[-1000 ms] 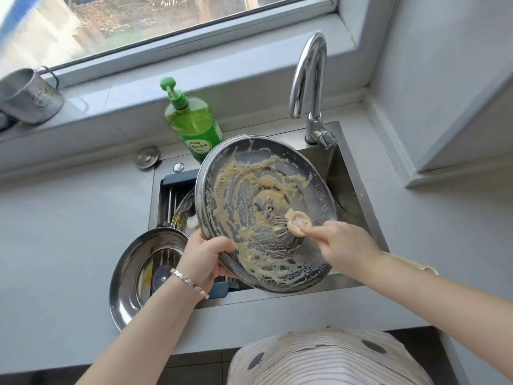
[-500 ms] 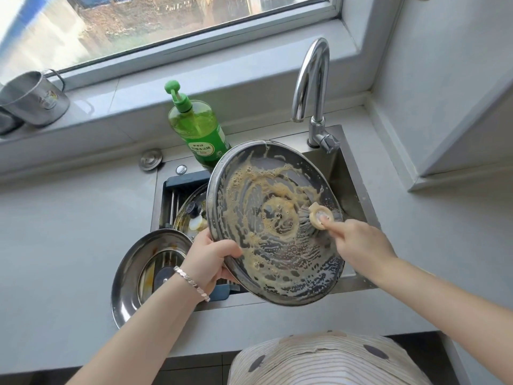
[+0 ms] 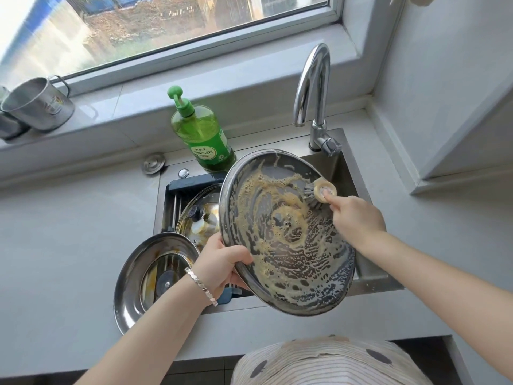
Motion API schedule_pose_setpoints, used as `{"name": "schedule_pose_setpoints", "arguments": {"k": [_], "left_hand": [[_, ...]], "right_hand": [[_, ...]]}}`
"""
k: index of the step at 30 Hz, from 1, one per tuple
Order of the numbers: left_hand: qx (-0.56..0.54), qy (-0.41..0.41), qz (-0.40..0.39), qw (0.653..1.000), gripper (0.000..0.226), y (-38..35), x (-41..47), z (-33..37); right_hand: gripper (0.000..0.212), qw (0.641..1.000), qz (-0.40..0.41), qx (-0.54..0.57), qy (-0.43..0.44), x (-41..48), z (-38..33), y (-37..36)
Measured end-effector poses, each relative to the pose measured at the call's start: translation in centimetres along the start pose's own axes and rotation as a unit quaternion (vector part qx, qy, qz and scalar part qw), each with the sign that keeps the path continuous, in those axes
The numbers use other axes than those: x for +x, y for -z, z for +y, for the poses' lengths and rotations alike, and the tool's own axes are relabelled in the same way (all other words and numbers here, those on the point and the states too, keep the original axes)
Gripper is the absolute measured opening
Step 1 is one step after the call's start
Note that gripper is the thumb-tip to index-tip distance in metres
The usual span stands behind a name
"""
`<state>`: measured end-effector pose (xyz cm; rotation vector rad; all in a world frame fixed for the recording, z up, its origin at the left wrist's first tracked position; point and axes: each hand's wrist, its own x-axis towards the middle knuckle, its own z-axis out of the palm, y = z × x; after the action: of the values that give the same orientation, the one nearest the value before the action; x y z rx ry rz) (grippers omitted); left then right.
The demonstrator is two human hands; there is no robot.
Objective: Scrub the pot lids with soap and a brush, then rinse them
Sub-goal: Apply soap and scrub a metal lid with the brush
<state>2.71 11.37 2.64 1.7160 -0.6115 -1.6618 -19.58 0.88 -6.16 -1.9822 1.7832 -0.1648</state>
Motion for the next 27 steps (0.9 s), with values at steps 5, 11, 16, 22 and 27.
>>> {"name": "schedule_pose_setpoints", "arguments": {"k": [5,11,16,22,27], "left_hand": [[0.037,0.025,-0.014,0.999,0.056,-0.9,0.3,-0.3],[0.055,0.007,-0.014,0.998,0.033,-0.7,0.3,1.0],[0.010,0.002,0.020,1.000,0.032,0.0,0.1,0.8],[-0.105,0.049,0.075,0.990,0.019,1.6,2.0,-0.2],[-0.107,0.046,0.094,0.989,0.016,0.4,2.9,-0.2]], "right_hand": [[0.042,0.994,0.061,0.081,0.035,1.9,-4.3,1.3],[0.042,0.991,0.069,0.073,0.091,1.4,-6.5,1.9],[0.038,0.993,-0.011,0.077,-0.090,1.7,0.1,1.1],[0.031,0.817,-0.064,0.465,-0.335,-1.4,4.6,-1.3],[0.035,0.843,-0.056,0.467,-0.263,-3.4,2.4,-0.4]]}}
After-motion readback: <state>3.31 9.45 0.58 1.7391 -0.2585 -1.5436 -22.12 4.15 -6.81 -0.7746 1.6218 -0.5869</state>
